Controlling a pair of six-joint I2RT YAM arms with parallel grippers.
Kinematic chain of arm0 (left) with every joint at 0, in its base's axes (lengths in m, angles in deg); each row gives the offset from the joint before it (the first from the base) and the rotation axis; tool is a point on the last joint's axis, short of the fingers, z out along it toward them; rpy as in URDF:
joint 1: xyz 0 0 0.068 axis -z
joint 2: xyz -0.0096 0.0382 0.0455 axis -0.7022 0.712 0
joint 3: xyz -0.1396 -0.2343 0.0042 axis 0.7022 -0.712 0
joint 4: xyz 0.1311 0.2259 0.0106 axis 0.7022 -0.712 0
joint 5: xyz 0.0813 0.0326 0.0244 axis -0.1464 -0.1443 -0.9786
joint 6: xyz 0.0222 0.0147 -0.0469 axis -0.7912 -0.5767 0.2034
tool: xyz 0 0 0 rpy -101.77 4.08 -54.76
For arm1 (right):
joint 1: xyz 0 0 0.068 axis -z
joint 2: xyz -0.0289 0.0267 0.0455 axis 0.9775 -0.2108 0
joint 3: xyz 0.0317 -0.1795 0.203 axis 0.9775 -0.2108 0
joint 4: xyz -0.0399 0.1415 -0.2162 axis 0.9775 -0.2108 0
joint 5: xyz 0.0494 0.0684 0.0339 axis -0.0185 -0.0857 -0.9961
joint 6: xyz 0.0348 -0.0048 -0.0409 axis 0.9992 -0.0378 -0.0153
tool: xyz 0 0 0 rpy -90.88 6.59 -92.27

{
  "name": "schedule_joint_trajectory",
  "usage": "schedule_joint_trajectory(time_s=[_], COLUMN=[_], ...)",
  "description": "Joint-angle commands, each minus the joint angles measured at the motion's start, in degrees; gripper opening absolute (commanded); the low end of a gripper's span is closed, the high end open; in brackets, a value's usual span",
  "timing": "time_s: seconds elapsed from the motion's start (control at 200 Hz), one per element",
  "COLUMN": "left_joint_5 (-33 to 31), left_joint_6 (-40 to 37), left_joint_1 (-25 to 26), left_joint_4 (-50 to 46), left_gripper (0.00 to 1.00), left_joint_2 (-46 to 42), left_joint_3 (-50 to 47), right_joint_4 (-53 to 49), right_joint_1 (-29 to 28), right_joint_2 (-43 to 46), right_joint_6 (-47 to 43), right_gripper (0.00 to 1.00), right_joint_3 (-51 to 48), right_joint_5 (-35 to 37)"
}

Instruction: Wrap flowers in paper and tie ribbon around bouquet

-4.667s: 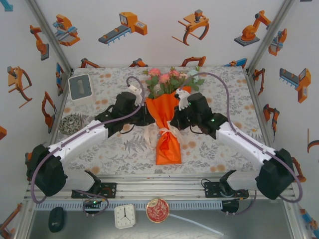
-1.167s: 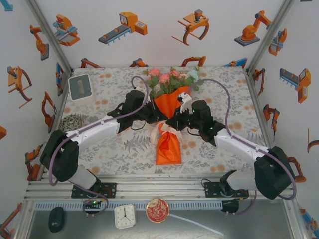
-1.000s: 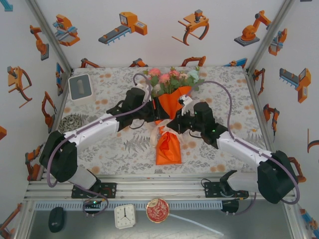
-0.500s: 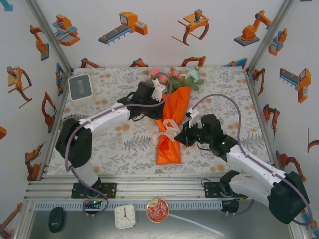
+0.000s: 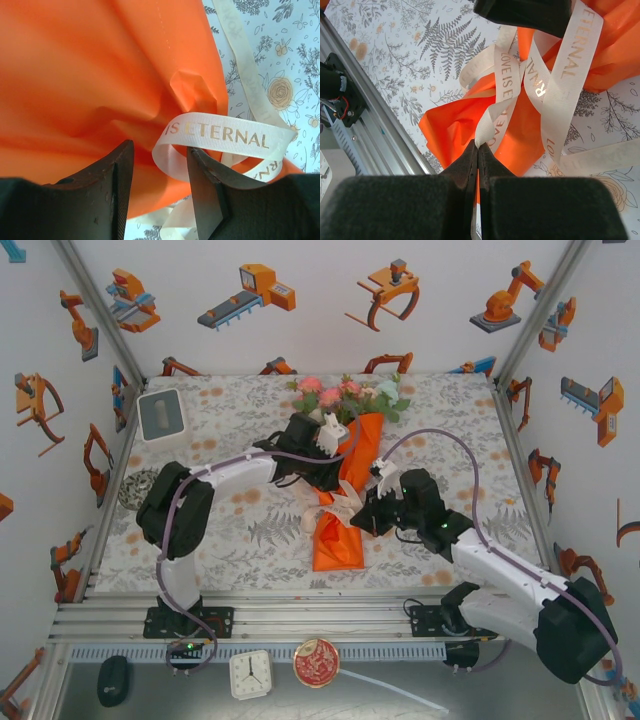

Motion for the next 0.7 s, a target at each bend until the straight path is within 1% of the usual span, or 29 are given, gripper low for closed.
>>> schedule_joint_trajectory(time_s=[0.0, 0.03, 0.085, 0.18, 0.23, 0.28, 0.315, 0.385, 0.426, 0.496, 0.541, 0.581, 0.621, 0.696], left_joint_5=[3.7, 4.2, 5.7, 5.9, 4.9, 1.9, -2.1, -11.2, -14.3, -16.0, -16.8, -16.0, -14.6, -15.6], left_joint_6=[-0.5, 0.0, 1.3, 3.7, 4.9, 7.4, 9.7, 17.5, 21.9, 27.3, 32.8, 36.8, 39.3, 45.1], left_joint_1=[-0.1, -0.1, -0.1, 0.1, 0.0, -0.1, -0.1, -0.3, -0.4, -0.3, -0.3, -0.4, -0.4, -0.3], left_joint_4=[2.5, 3.0, 3.9, 4.5, 3.5, 1.6, -0.9, -7.6, -10.6, -12.4, -11.7, -10.6, -10.4, -13.0], left_gripper=[0.46, 0.45, 0.39, 0.21, 0.16, 0.14, 0.14, 0.11, 0.10, 0.10, 0.10, 0.11, 0.12, 0.12], left_joint_2=[1.5, 1.6, 1.6, 1.1, 0.1, -1.7, -3.2, -6.3, -8.1, -12.1, -14.8, -16.9, -18.5, -21.4], left_joint_3=[2.3, 2.5, 2.5, 2.5, 2.6, 2.5, 2.6, 3.2, 2.9, 0.2, -2.7, -4.8, -6.1, -7.4], right_joint_4=[0.8, 0.8, 0.7, 0.3, 0.3, 0.4, 0.6, 0.7, 1.3, 3.0, 4.6, 6.6, 8.2, 9.3], right_joint_1=[-0.3, -0.3, -0.3, -0.3, -0.3, -0.3, -0.3, -0.3, -0.3, -0.3, -0.3, -0.3, -0.4, -0.4], right_joint_2=[0.1, 0.1, 0.1, 0.2, 0.2, 0.3, 0.1, -0.3, -0.8, -2.1, -3.4, -4.9, -6.5, -8.9], right_joint_6=[0.9, 0.9, 0.9, 0.9, 1.5, 2.5, 3.3, 5.6, 6.9, 9.7, 10.9, 11.9, 12.9, 13.9], right_gripper=[0.00, 0.00, 0.00, 0.00, 0.00, 0.00, 0.00, 0.00, 0.00, 0.00, 0.00, 0.00, 0.00, 0.00], right_joint_3=[1.9, 1.8, 1.8, 2.0, 2.1, 2.5, 2.9, 4.3, 5.3, 6.5, 7.3, 7.8, 8.5, 9.8], right_joint_5=[-0.2, -0.2, -0.1, 0.9, 1.9, 3.3, 4.1, 5.3, 5.8, 7.1, 6.6, 5.2, 4.2, 4.0])
